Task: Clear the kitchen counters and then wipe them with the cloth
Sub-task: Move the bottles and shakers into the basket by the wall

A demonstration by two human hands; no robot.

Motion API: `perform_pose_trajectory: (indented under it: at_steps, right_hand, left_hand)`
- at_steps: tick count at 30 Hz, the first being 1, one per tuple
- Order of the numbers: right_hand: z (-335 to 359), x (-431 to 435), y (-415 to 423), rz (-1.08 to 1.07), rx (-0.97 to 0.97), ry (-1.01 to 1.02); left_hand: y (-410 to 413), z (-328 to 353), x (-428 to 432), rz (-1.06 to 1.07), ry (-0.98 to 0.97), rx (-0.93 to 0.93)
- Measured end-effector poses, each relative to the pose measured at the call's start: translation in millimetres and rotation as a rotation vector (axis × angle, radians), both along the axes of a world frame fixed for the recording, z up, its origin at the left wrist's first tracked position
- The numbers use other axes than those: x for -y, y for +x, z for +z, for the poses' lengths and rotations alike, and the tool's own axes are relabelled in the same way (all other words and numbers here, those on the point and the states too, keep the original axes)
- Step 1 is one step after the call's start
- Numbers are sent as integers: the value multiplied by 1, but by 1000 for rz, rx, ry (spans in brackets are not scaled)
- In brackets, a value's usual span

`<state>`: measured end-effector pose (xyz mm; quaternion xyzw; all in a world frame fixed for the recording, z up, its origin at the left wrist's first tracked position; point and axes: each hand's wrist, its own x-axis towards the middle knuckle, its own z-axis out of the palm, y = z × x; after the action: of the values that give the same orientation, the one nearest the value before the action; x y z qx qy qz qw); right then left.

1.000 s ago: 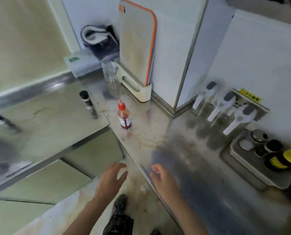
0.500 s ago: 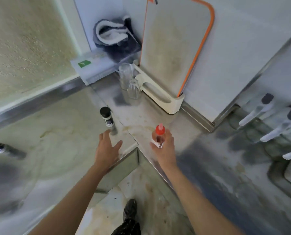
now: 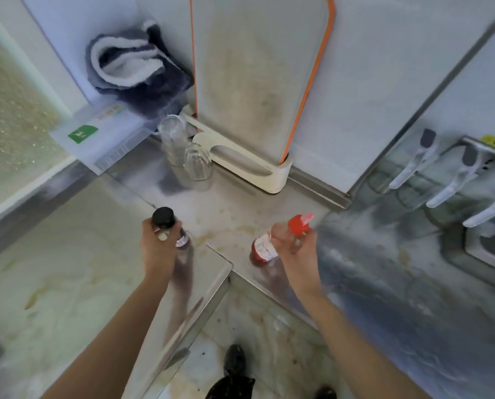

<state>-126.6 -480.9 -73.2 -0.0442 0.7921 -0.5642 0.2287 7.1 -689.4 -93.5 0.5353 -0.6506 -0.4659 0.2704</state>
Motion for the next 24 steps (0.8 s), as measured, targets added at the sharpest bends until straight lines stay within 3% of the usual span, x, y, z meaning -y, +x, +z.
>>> perform_pose_trajectory:
  at_steps: [7, 16, 24]
  right_hand:
    - [13, -46, -25, -71, -41, -93]
    - [14, -181, -62, -322, -132, 6]
    - [16, -296, -120, -400, -211, 2]
  left_hand:
    - [-59, 23, -50, -403, 51, -54]
    - [-165, 32, -175, -846, 102, -65]
    - [-258, 47, -303, -1095, 101, -126]
